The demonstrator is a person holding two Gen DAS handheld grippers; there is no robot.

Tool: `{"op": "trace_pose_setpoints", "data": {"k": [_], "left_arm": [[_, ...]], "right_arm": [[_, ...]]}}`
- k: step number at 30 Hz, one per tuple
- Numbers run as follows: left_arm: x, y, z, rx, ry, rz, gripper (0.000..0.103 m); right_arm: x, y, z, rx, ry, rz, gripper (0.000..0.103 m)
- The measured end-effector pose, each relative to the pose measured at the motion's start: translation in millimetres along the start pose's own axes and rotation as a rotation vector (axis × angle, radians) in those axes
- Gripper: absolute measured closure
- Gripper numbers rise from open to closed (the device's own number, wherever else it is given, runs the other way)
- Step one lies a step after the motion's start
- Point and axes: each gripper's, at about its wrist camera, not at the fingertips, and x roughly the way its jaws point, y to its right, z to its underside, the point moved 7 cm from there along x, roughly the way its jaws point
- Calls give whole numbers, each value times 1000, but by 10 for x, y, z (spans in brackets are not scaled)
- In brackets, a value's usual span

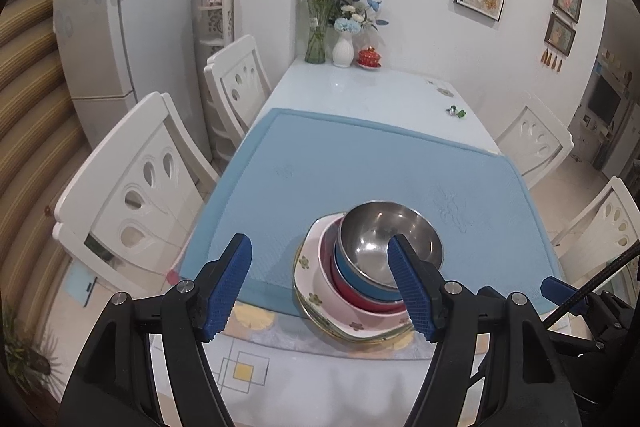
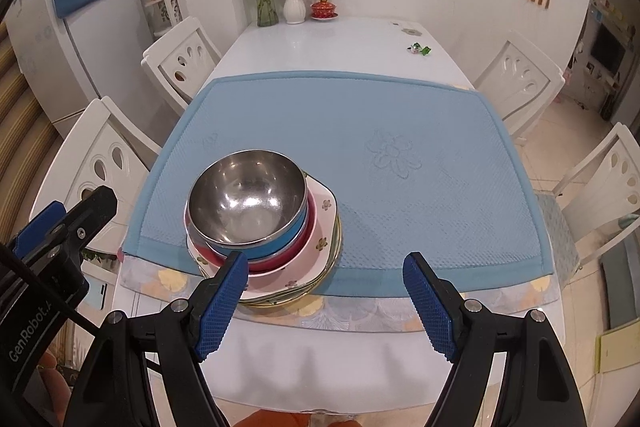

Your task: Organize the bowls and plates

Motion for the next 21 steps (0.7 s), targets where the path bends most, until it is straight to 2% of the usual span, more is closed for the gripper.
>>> {"op": "trace_pose_setpoints", "data": {"k": [8, 16, 21], "left_arm": [[63, 8, -25, 14, -4, -33, 32], [23, 86, -60, 62, 40, -74, 32], [60, 105, -54, 65, 21, -67, 32]], "right_arm": [[41, -3, -10, -11, -11, 3, 25], [64, 39, -30, -5, -13, 12, 25], [73, 58, -17, 2, -19, 13, 25]]}}
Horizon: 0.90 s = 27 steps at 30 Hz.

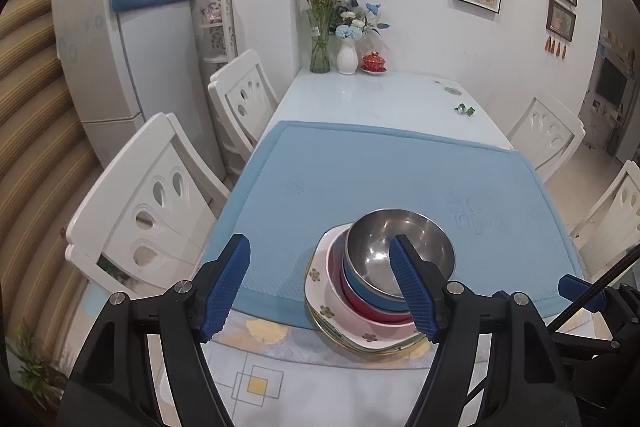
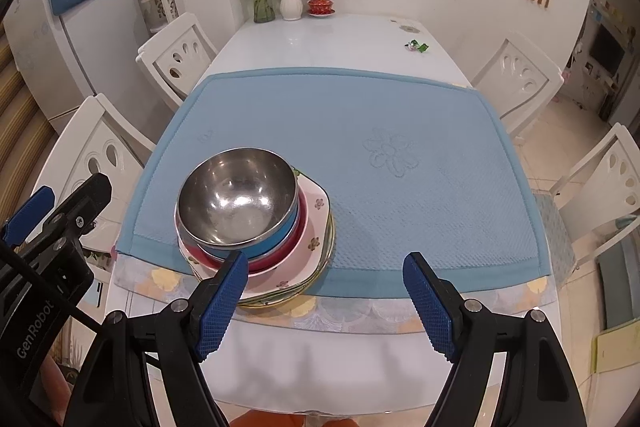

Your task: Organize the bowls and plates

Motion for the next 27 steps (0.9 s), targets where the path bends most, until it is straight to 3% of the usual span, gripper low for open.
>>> {"op": "trace_pose_setpoints", "data": {"k": [4, 7, 15, 21, 27], "left_arm": [[31, 5, 3, 27, -10, -18, 30], [53, -29, -32, 50, -24, -43, 23], [146, -96, -86, 56, -54, -40, 23], [231, -124, -29, 47, -78, -13, 23], [344, -69, 85, 53, -127, 28, 23]], "right_arm": [[6, -18, -3, -1, 1, -3, 25], [4, -33, -11, -7, 5, -2, 25], [56, -124, -57, -13, 5, 0, 25], [119, -129, -98, -9, 1, 0, 25], [71, -77, -196, -40, 67, 49, 25]]}}
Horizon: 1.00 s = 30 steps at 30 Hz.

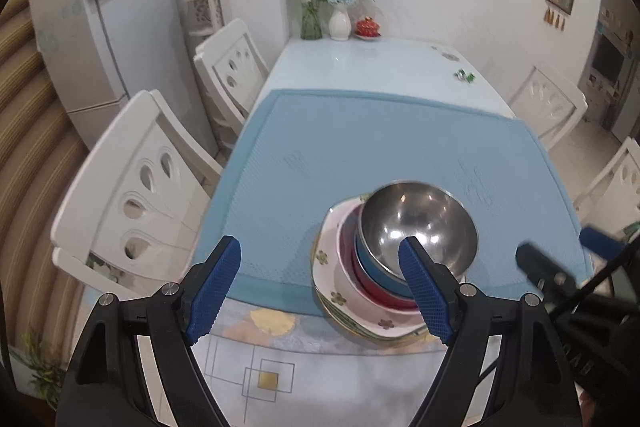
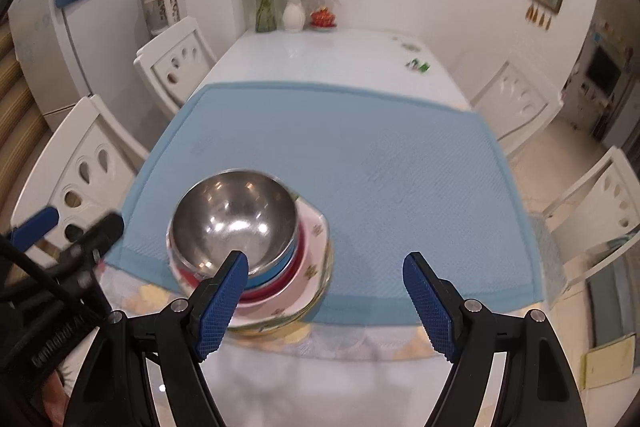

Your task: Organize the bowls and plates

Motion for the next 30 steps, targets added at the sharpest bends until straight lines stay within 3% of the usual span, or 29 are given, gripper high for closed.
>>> {"op": "trace_pose_setpoints", "data": {"k": [7, 30], "left_arm": [[99, -29, 7, 44, -9, -3, 23], [340, -107, 3, 101, -51, 8, 23]], "right_arm": [[165, -41, 76, 51, -56, -9, 25], [311, -156, 58, 114, -99, -4, 25]]}}
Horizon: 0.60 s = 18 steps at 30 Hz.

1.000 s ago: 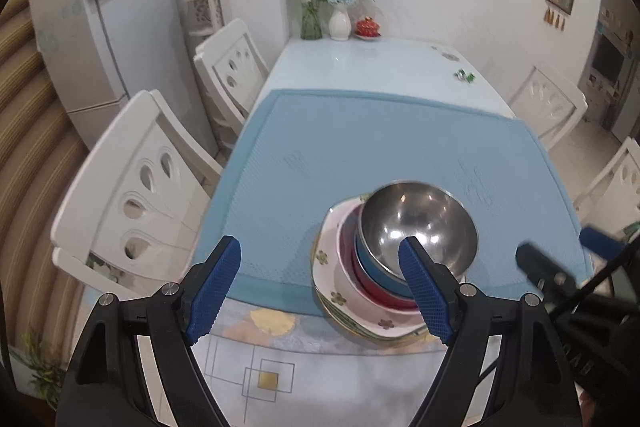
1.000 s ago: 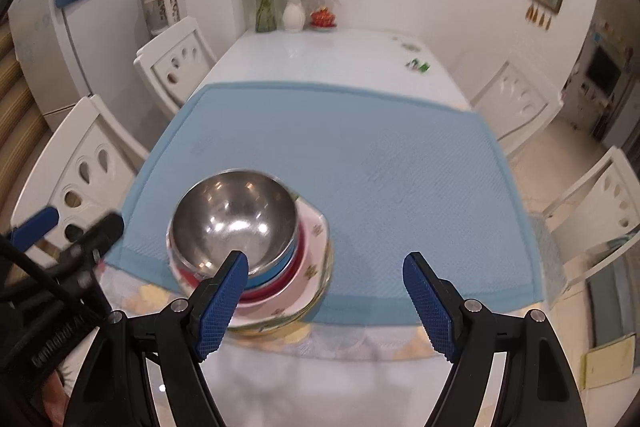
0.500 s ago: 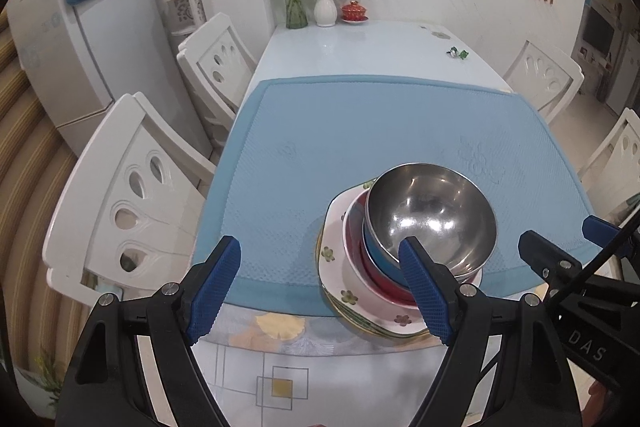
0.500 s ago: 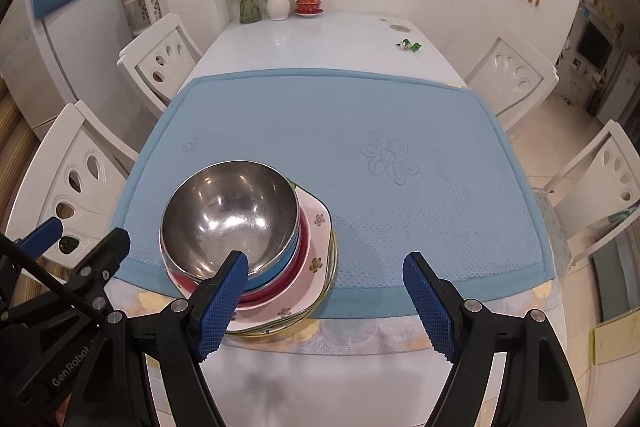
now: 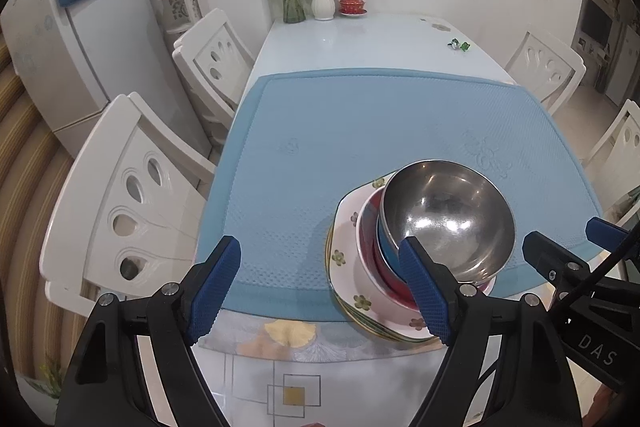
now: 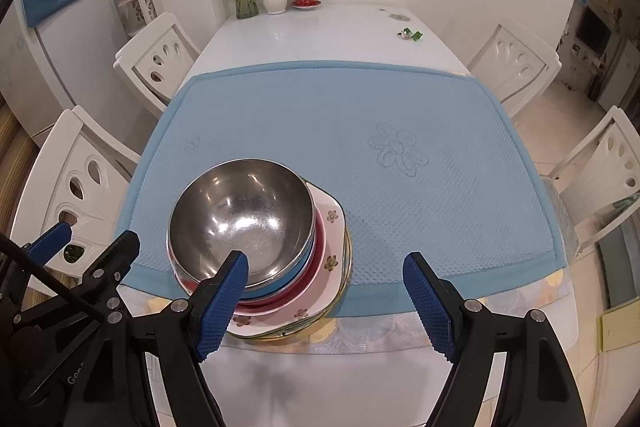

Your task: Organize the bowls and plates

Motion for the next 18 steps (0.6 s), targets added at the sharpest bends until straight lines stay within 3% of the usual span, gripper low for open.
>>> {"op": "trace_pose_setpoints", "data": {"k": [18], "left_arm": [[151, -87, -70, -6, -19, 34, 23]], "right_arm": [[40, -81, -44, -6, 2, 22, 25]]}}
